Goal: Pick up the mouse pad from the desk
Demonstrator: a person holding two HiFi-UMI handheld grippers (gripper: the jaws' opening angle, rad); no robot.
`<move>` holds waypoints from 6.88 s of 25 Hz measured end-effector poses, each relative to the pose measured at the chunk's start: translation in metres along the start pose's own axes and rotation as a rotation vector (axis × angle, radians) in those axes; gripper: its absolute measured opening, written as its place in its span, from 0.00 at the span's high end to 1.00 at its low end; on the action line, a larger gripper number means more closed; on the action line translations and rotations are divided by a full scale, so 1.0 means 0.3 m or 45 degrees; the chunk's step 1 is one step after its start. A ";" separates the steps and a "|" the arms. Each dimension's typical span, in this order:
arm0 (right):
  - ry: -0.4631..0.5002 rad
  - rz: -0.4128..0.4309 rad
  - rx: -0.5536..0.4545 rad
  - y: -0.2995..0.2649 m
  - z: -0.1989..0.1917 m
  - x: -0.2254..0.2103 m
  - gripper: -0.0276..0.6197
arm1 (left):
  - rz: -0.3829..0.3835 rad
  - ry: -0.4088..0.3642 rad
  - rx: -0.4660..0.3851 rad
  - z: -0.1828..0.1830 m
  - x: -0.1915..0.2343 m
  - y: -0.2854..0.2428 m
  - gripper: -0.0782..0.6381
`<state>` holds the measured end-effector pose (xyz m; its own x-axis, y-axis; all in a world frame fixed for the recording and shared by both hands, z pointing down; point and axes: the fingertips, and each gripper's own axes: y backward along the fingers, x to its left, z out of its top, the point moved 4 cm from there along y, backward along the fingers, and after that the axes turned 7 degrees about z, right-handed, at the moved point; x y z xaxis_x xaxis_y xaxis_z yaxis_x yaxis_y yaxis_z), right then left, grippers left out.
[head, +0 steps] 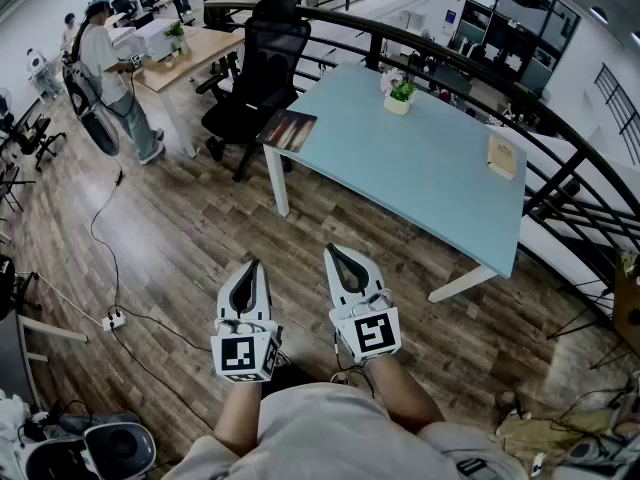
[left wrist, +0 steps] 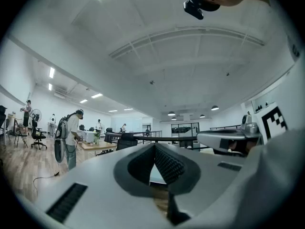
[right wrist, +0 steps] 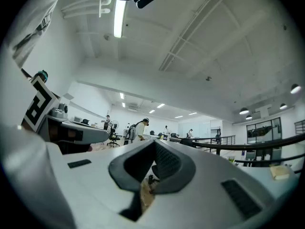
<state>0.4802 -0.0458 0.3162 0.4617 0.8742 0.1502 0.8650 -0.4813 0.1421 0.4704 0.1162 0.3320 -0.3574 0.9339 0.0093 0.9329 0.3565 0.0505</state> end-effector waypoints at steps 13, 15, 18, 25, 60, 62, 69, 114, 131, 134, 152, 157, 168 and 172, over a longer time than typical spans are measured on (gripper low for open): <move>-0.080 0.031 0.044 -0.097 -0.065 0.100 0.95 | 0.008 0.081 0.110 -0.102 0.125 0.016 0.87; -0.108 0.041 0.064 -0.121 -0.095 0.124 0.95 | 0.003 0.101 0.135 -0.131 0.152 0.008 0.87; -0.111 0.055 0.101 -0.164 -0.135 0.164 0.95 | -0.013 0.118 0.160 -0.159 0.205 -0.001 0.87; -0.092 0.066 0.137 -0.316 -0.185 0.235 0.95 | -0.089 0.098 0.184 -0.202 0.347 -0.043 0.87; -0.088 0.274 0.224 -1.097 -0.417 -0.061 0.91 | -0.072 0.077 0.327 -0.293 0.705 -0.812 0.83; -0.100 0.278 0.234 -1.121 -0.440 -0.094 0.91 | -0.074 0.083 0.347 -0.301 0.703 -0.857 0.83; -0.103 0.293 0.284 -1.223 -0.527 -0.172 0.91 | -0.068 0.094 0.422 -0.358 0.721 -0.954 0.83; -0.521 -0.530 0.615 -1.716 -1.065 -0.400 0.91 | -0.937 -0.001 0.846 -0.785 0.965 -1.969 0.84; -0.970 -0.683 0.747 -1.750 -1.464 -0.431 0.91 | -1.065 0.039 1.124 -1.092 0.853 -2.271 0.84; -1.045 -0.765 0.748 -1.744 -1.502 -0.434 0.90 | -1.113 0.061 1.184 -1.134 0.839 -2.319 0.84; -1.594 -1.194 0.391 -1.762 -1.664 -0.455 0.81 | -1.341 0.046 1.429 -1.330 0.779 -2.560 0.82; -1.673 -1.260 0.332 -1.749 -1.689 -0.442 0.77 | -1.371 0.112 1.513 -1.363 0.754 -2.584 0.77; -1.701 -1.347 0.260 -1.749 -1.698 -0.471 0.76 | -1.441 0.236 1.633 -1.412 0.682 -2.613 0.71; -1.697 -1.368 0.258 -1.750 -1.698 -0.474 0.77 | -1.443 0.230 1.647 -1.413 0.678 -2.612 0.71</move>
<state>-0.1395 0.0498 0.7186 -0.5528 0.2712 -0.7879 0.8320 0.2321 -0.5038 -0.3518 0.0156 0.7176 -0.7237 0.2411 0.6467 -0.3704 0.6549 -0.6587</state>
